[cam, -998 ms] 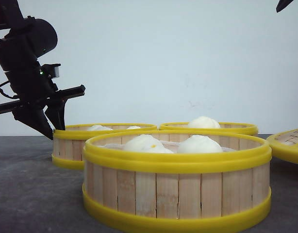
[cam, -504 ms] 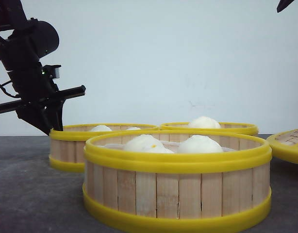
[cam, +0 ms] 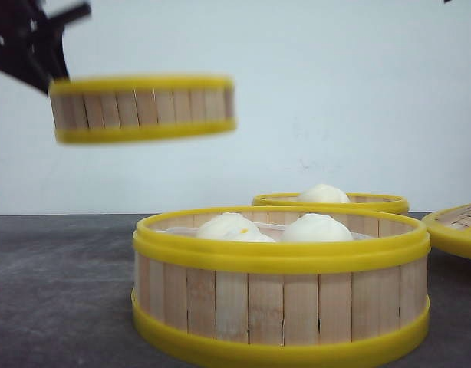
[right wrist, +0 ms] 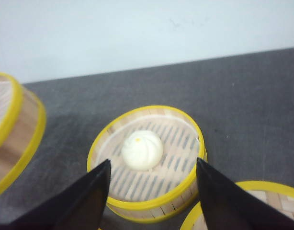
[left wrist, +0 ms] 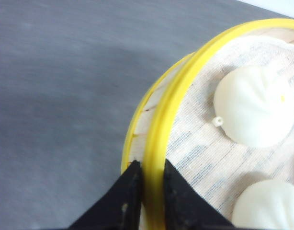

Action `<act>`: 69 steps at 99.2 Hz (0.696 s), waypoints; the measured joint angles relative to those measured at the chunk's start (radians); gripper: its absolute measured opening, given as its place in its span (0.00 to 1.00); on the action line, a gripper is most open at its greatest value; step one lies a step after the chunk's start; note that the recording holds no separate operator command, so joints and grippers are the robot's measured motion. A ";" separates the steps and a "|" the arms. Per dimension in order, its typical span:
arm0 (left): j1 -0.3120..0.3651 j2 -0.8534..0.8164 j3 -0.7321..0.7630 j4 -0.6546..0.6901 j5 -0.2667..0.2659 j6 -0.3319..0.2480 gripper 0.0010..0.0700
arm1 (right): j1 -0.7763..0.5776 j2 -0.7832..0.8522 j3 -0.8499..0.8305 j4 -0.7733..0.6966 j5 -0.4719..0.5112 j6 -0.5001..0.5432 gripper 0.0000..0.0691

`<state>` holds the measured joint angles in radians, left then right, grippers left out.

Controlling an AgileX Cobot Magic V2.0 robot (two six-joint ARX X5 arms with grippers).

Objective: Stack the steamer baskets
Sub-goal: 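Lift the basket with the left gripper and carry it over the front basket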

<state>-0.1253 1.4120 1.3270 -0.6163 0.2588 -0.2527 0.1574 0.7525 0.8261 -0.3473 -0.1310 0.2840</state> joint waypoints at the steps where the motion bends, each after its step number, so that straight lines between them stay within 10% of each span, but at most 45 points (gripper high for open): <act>1: -0.004 -0.007 0.000 -0.007 0.006 0.002 0.03 | 0.000 -0.003 0.002 -0.003 0.000 0.000 0.50; 31: -0.188 -0.096 0.000 -0.148 0.085 0.062 0.03 | 0.000 -0.086 0.084 -0.133 0.000 -0.020 0.50; 69: -0.407 0.010 -0.027 -0.158 -0.007 0.130 0.03 | 0.000 -0.156 0.088 -0.178 0.000 -0.026 0.50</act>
<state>-0.5327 1.4223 1.2999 -0.7738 0.2516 -0.1230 0.1574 0.5961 0.9138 -0.5255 -0.1310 0.2584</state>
